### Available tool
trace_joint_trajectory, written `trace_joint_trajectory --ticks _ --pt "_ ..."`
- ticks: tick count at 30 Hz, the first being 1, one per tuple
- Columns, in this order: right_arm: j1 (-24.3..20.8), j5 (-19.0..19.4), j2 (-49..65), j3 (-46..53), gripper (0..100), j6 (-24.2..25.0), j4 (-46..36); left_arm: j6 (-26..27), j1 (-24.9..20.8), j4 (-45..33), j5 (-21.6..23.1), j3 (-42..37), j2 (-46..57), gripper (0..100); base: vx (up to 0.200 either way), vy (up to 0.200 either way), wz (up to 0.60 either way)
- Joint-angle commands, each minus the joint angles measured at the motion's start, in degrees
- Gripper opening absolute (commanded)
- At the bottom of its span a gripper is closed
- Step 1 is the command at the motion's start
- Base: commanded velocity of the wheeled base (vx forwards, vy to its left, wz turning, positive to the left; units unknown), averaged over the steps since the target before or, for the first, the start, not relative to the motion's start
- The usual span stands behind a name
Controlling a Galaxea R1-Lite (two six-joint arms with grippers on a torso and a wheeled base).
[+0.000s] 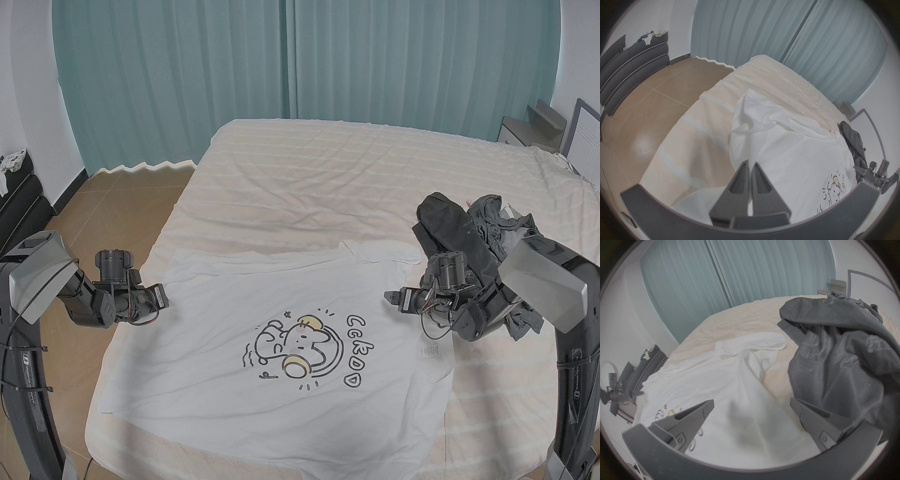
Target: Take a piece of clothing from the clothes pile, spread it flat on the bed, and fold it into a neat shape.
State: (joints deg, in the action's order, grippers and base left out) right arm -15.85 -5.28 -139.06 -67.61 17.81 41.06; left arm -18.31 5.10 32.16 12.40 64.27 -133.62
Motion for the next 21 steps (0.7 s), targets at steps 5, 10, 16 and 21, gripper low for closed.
trace_joint_trajectory --ticks 5,10,16,21 --pt "-0.06 -1.75 -9.92 -8.59 0 -0.67 -1.24 0.03 0.00 0.10 -0.01 -1.78 2.40 0 0.000 0.000 0.00" --pt "0.03 -2.81 -9.48 -7.98 0 -0.41 -0.63 0.12 0.09 0.10 -0.09 -2.39 2.49 0 0.000 0.000 0.00" --pt "0.55 -2.72 -5.08 -4.29 0 0.47 -0.45 0.38 0.35 0.10 -0.18 -3.98 3.63 0 0.000 0.000 0.00" --pt "0.47 -2.19 -0.60 1.78 0 1.96 0.69 0.47 1.76 0.18 -0.18 -5.29 5.48 0 0.000 0.000 0.00"
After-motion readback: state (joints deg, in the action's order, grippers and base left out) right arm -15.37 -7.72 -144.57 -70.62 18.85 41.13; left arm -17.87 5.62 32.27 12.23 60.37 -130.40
